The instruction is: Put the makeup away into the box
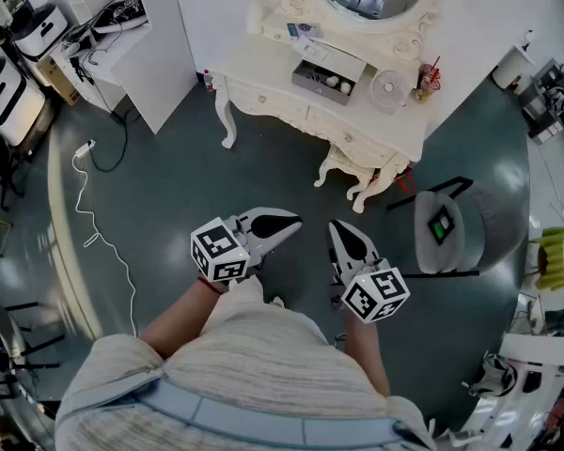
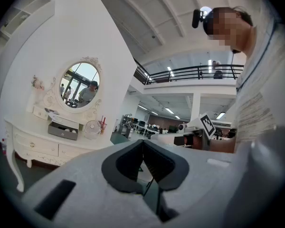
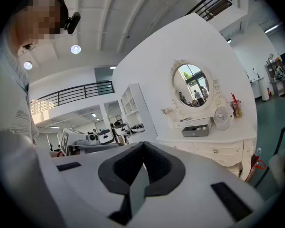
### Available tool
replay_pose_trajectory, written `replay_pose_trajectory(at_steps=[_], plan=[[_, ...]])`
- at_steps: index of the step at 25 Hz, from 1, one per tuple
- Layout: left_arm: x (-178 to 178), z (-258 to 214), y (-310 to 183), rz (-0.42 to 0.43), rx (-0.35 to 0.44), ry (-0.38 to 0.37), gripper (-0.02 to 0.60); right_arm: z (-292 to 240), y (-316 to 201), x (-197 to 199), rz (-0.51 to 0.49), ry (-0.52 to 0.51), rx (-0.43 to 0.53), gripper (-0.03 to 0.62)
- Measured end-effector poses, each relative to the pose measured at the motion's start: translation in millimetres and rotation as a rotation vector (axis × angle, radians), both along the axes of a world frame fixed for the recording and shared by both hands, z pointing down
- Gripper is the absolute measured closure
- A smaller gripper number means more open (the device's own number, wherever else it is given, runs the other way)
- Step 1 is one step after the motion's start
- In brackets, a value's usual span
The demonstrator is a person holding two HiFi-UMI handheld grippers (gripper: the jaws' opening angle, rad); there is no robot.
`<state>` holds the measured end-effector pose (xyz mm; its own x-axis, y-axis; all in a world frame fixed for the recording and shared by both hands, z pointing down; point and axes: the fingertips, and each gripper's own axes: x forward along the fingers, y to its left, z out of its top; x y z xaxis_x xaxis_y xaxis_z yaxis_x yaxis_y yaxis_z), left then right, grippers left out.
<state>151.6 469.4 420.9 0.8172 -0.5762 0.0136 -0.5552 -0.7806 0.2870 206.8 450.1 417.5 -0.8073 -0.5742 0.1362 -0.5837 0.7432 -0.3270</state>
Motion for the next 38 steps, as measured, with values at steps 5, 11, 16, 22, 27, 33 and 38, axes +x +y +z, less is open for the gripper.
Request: replay_pose_trajectory(at_steps=[5,11,16,22,27,33,38], plan=[[0,2,-7,-0.01,-0.007,-0.001,0.568,4,-8,4,0.013,-0.001,-0.017,0.586],[-1,5,-17,-0.002,-0.007,-0.004,0.566,4,-17,4,0.014,-0.025,-0.015,0.586],[-11,10,-28,-0.009,-0.018,0.001,0.566,7,-25,-9,-0.029,-0.043,-0.034,0.585],[-42,7,-51,-0.028,-0.025,0.01,0.566,4,-46,-39,-0.038,-0.006,-0.029,0.583],[-76,-1,-74,-0.03,-0.011,0.013,0.567,-3,-67,-73,-0.032,0.009,-0.016,0.583],[-127,-11,-101,-0.023,0.017,0.013,0.566,-11,-99,-121,-0.015,0.012,0.016,0.583],[-173,-7,-118,-0.035,0.012,0.025,0.566,-16,-115,-162,-0.001,0.024,0.047,0.583]])
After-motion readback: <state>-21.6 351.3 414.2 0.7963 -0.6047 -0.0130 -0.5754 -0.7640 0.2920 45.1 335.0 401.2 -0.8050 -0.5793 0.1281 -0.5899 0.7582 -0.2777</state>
